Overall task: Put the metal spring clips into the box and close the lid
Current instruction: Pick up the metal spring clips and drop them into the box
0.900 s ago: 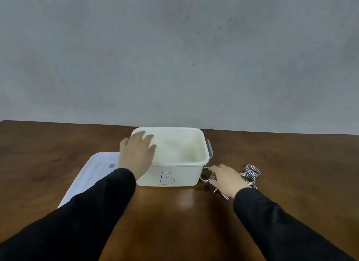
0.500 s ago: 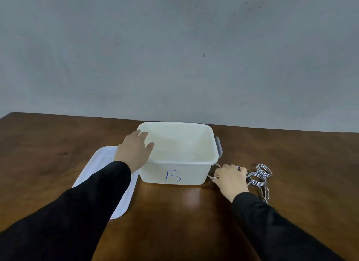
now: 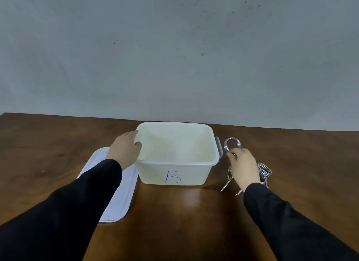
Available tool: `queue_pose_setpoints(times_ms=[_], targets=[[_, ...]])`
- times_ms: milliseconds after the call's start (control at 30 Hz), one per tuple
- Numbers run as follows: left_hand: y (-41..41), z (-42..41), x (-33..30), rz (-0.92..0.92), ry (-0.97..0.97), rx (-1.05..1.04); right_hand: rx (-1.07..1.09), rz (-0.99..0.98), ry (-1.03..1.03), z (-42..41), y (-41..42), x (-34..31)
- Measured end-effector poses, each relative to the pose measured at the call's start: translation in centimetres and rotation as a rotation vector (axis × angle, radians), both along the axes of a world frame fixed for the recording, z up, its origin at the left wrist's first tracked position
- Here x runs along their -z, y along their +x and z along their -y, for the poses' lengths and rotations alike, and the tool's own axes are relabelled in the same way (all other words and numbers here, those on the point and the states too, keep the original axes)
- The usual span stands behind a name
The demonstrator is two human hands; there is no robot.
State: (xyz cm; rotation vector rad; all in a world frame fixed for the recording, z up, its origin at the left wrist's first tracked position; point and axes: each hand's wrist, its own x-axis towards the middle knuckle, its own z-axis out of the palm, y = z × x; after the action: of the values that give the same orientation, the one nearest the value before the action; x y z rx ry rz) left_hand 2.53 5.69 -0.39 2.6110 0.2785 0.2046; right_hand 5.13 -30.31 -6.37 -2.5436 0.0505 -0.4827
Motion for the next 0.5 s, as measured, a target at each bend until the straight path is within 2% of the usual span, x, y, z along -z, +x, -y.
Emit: queue_pose_setpoints(times_ms=[100, 200, 367, 500], targets=[[0.8, -0.9, -0.1, 0.054, -0.049, 0.01, 0.038, 0.162, 0.074, -0.1, 0.7, -3.5], [2.0, -1.9, -0.7, -0.001, -0.128, -0.003, 0.008, 0.231, 0.109, -1.4, 1.8, -9.3], [4.7, -3.7, -0.7, -0.086, -0.278, 0.072, -0.161, 0.036, 0.159, -7.4, 2.6, -17.2], [5.6, -3.6, -0.4, -0.128, -0.407, 0.194, -0.259, -0.212, 0.088, -12.8, 2.8, -16.7]])
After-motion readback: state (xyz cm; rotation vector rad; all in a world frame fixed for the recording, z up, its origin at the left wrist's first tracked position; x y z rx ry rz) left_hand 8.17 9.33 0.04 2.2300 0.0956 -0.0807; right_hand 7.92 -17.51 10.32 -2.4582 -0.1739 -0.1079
